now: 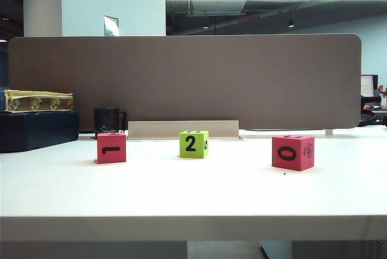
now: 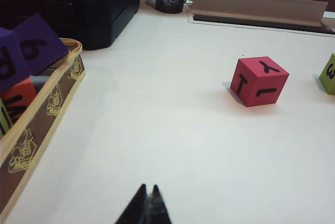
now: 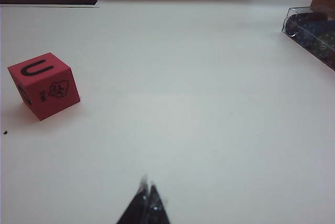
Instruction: Select the appropriate blocks from the scattered letter blocks on the table and arrange them in a row to spell out "THU".
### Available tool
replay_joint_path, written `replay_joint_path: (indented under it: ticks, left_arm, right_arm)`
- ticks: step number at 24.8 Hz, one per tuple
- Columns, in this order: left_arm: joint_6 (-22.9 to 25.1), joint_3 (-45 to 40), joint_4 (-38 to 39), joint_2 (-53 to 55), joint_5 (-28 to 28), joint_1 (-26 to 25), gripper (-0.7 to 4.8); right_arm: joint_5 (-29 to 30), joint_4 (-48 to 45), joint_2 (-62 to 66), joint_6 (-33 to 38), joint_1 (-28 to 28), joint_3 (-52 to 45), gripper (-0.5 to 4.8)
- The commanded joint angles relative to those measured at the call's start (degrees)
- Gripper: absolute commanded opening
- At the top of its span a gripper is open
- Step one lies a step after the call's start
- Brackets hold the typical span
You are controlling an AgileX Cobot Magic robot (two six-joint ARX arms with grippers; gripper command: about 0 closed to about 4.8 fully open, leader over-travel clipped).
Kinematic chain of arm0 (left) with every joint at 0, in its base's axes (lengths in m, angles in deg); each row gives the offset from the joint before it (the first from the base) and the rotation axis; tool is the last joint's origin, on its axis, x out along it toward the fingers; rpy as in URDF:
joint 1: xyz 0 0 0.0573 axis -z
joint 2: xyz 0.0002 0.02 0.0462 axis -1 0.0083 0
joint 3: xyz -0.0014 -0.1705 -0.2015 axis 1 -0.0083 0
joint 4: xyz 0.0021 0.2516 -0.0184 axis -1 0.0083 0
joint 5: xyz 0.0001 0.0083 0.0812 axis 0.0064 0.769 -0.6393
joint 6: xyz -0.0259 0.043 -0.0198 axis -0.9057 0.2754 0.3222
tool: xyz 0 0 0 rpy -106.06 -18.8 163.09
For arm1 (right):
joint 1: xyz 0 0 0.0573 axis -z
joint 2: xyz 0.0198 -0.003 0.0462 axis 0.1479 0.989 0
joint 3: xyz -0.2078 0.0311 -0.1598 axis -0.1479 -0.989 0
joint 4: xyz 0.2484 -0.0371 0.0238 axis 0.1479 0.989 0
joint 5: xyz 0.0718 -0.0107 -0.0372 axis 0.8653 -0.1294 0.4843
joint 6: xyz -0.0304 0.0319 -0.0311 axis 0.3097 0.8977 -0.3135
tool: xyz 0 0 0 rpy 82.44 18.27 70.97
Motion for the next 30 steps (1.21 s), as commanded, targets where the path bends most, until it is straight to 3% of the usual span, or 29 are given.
replay_joint_path:
  ticks: [1,23,30]
  left_arm:
    - [-0.1,0.1,0.5,0.0,0.4,0.0,-0.05]
    - [-0.5,0.1,0.5,0.0,0.7,0.0,-0.05]
    - [-1.8,0.1,-0.7,0.0,1.3,0.0,-0.05]
  right_arm:
    - [0.0,-0.5,-0.7,0.0,0.0,-0.3,-0.04]
    - [0.5,-4.0,-0.7,0.2,-0.1,-0.3,-0.04]
    - [7.5,-5.6,-0.7,2.1,-0.1,-0.3,-0.05]
